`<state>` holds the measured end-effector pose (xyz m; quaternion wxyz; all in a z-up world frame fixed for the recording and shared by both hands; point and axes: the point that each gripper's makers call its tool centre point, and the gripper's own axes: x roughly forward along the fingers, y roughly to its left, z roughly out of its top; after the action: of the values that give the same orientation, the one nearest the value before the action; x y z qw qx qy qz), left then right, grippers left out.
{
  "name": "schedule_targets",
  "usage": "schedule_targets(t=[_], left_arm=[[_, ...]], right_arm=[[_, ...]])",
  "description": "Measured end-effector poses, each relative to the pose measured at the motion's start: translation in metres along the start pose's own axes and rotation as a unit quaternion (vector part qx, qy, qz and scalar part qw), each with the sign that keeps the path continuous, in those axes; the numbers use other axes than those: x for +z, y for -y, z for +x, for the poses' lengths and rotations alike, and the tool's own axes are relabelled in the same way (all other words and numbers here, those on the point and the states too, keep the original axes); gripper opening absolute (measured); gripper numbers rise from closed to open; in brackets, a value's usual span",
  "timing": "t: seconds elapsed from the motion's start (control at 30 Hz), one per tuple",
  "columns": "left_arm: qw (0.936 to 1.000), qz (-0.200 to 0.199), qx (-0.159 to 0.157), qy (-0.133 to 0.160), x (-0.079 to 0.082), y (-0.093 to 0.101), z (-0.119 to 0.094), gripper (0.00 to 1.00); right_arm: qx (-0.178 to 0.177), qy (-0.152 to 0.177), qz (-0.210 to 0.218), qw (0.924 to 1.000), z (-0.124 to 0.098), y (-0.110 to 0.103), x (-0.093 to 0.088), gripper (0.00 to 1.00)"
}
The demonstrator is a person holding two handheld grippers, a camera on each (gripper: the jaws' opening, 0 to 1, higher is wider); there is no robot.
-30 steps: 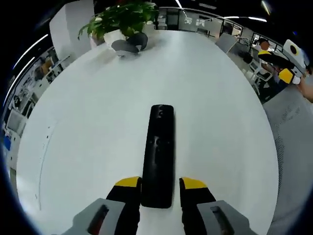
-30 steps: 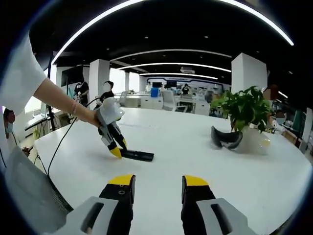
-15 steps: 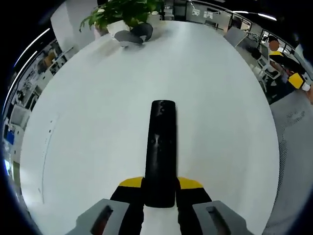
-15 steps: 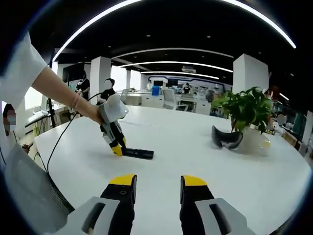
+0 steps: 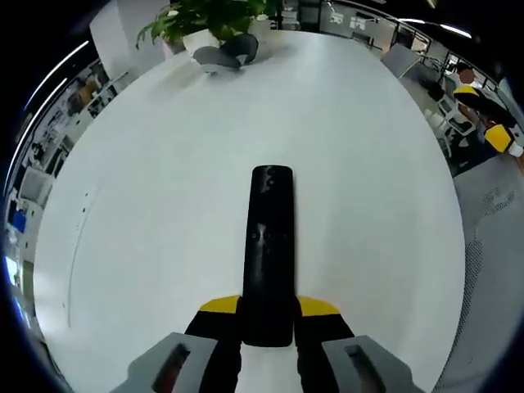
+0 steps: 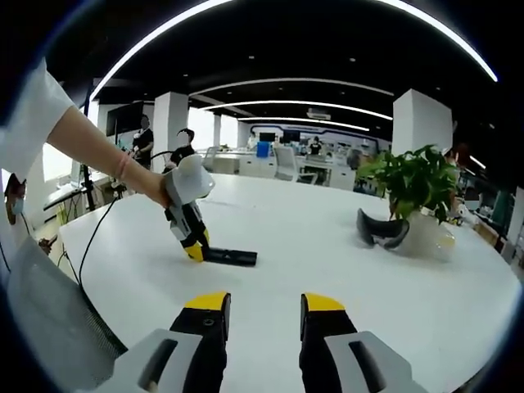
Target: Press the specified remote control buttons in sequence, fully releasing each button before pressing the next.
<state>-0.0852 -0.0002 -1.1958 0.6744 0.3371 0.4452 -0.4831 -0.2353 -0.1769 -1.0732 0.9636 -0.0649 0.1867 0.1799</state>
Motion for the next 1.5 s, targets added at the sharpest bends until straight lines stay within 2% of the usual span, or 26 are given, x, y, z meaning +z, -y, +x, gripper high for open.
schedule_targets(t=[0.13, 0.37, 0.83, 1.5], left_arm=[[1.0, -0.007, 0.003, 0.002, -0.002, 0.006, -0.001, 0.23], [0.9999, 0.014, -0.007, 0.006, -0.006, 0.02, -0.003, 0.23], [0.9997, 0.02, -0.006, 0.01, -0.011, 0.038, -0.007, 0.23], [0.9995, 0.031, -0.01, -0.002, -0.015, 0.047, -0.009, 0.23]], right_arm=[[0.003, -0.001, -0.003, 1.0, 0.0, -0.001, 0.0, 0.32], [0.005, -0.001, 0.0, 1.0, 0.0, -0.001, 0.0, 0.31], [0.014, -0.013, -0.004, 0.9998, 0.001, -0.005, -0.005, 0.31], [0.015, -0.02, -0.012, 0.9996, 0.001, -0.006, -0.006, 0.3]])
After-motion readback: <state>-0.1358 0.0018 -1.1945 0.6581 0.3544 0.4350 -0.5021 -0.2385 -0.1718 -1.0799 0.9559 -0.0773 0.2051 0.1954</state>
